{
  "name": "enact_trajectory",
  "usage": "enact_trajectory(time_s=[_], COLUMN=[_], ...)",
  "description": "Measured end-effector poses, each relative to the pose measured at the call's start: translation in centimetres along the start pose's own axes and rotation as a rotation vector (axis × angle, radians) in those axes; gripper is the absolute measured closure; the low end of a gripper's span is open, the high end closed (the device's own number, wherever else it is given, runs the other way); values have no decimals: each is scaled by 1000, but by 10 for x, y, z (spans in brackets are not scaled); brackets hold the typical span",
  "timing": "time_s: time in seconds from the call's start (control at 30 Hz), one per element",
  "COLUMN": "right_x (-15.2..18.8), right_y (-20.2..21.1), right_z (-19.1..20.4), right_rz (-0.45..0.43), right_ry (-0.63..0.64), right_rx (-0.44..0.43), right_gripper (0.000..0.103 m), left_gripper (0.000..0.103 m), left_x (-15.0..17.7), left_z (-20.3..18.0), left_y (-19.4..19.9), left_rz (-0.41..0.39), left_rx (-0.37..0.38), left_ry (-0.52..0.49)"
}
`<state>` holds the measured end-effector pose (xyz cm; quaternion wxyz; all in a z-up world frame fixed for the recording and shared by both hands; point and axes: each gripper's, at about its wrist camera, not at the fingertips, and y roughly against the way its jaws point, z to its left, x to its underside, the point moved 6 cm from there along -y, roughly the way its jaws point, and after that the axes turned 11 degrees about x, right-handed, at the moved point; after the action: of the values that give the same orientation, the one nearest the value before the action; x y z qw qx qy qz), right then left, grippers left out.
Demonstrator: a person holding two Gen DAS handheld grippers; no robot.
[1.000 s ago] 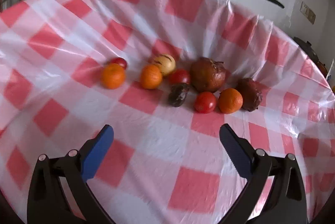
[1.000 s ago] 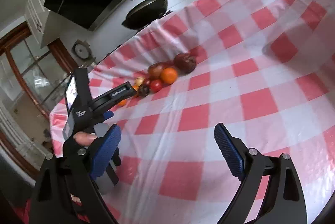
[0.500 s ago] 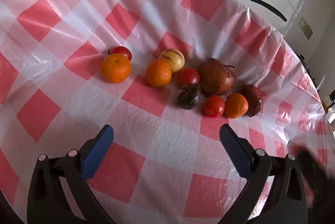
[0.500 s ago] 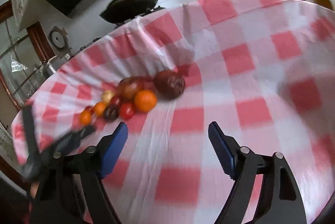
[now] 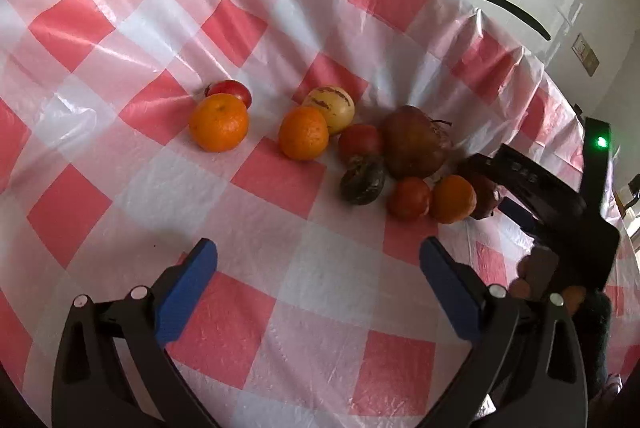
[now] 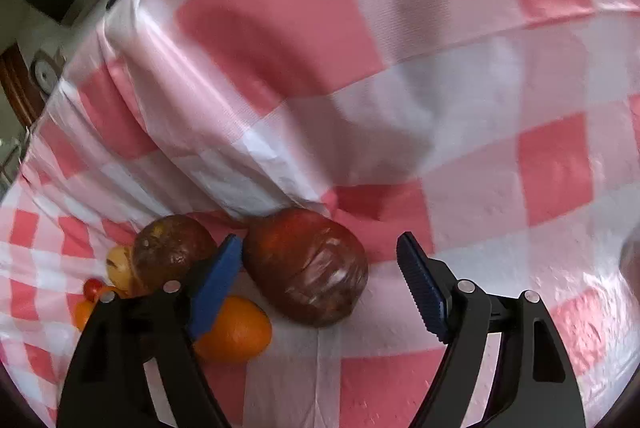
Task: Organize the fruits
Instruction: 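Reach the right tool toward the red-brown apple and close on it, then grasp the dark purple fruit with the left tool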
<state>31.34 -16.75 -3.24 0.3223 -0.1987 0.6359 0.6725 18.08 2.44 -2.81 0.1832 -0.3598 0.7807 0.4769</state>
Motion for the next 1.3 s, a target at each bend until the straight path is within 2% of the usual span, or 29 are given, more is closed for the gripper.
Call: enact_trajectory(time_s=[0.1, 0.2, 0.3, 0.37, 0.47, 0.63, 0.73, 0.87, 1.03, 1.17, 1.3], right_x=[3, 6, 8, 13, 27, 60, 60, 54, 54, 53, 53], right_y=[-6, -6, -5, 1, 23, 49, 54, 52, 46, 43, 44], right_z=[10, 11, 4, -3, -25, -73, -94, -110, -118, -113, -115], right_rz=[10, 34, 61, 79, 50, 14, -9, -14, 12, 16, 18], right_ry=[54, 47, 21, -7, -98, -326, -446, -519, -551, -553, -553], right_rx=[29, -5, -53, -77, -104, -178, -222, -256, -290, -297, -297], right_gripper=[26, 29, 43, 44, 44, 44, 44, 44, 44, 44, 44], left_gripper=[2, 2, 2, 2, 2, 2, 2, 3, 31, 38, 53], left_x=[0, -1, -1, -1, -1, -1, 0, -2, -12, -28, -36], left_z=[0, 0, 0, 0, 0, -2, -9, -18, -17, -12, -15], left_y=[0, 0, -1, -1, -2, -3, -2, -4, -27, -42, -60], left_rz=[1, 1, 3, 5, 8, 4, -2, -13, 40, 39, 75], left_rx=[0, -1, -2, -1, 1, -4, -13, -30, -27, -52, -57], left_ry=[1, 1, 0, 1, 1, -14, -55, -110, -111, -98, -129])
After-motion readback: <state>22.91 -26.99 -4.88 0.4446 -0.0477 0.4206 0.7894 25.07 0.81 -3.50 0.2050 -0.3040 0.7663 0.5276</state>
